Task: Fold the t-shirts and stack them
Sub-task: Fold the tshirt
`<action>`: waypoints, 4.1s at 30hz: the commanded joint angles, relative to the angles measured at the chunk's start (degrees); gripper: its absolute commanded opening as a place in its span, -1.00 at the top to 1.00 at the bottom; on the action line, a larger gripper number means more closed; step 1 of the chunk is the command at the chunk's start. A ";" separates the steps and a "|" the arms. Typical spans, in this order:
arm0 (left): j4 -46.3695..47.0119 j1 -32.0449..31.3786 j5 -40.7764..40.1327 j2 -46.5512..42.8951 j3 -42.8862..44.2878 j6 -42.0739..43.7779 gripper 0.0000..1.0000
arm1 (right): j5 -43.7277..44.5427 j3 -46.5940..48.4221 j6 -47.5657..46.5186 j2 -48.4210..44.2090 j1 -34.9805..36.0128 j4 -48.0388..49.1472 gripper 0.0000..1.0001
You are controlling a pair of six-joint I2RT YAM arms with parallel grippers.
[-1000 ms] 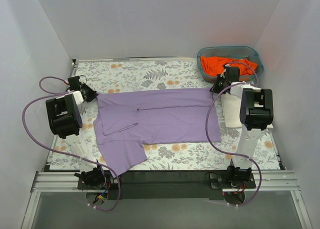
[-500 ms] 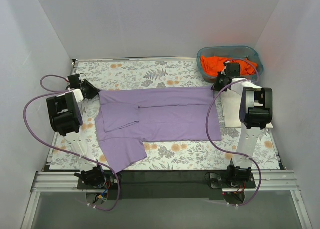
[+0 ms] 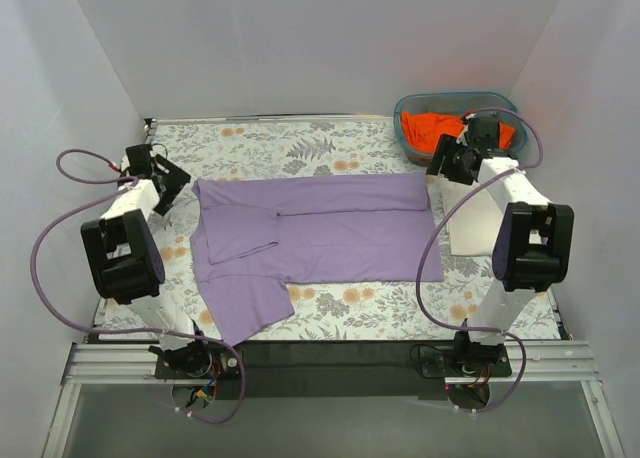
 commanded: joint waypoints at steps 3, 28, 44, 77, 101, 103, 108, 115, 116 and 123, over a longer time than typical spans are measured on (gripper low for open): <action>-14.01 -0.54 -9.39 -15.43 -9.88 -4.41 -0.43 | 2.26 -9.81 -0.90 -11.98 1.10 -9.89 -0.32; -25.10 -1.07 -6.40 -35.14 -34.77 -9.07 0.24 | 3.06 -30.04 -0.55 -35.02 1.10 -21.33 -0.42; -21.58 -1.86 -1.92 -34.44 -36.88 -7.58 0.19 | 2.00 -33.30 0.68 -34.15 1.10 -21.42 -0.41; -21.23 -2.30 -1.57 -32.59 -36.18 -6.08 1.00 | 0.59 -44.81 9.38 -31.25 1.10 -15.36 -0.05; -22.81 -2.30 -3.06 -32.41 -35.39 -7.05 1.00 | 3.85 -47.45 11.32 -32.30 1.10 -11.65 0.71; -23.34 -2.21 -3.24 -33.03 -34.77 -7.23 1.00 | 4.20 -46.05 10.35 -32.21 1.10 -12.97 0.86; -25.45 -2.12 -3.41 -33.29 -31.62 -7.49 1.00 | 5.25 -41.74 7.81 -32.30 1.10 -17.98 0.97; -28.00 -2.12 -3.77 -31.36 -26.34 -6.88 1.00 | 3.32 -31.90 5.43 -28.09 0.75 -23.96 0.97; -28.35 -2.12 -3.33 -30.57 -24.68 -6.88 1.00 | 3.23 -29.80 5.08 -27.56 0.75 -24.32 0.97; -29.32 -2.12 -1.22 -25.74 -18.44 -6.44 1.00 | 1.03 -20.31 3.24 -21.23 0.66 -27.39 0.97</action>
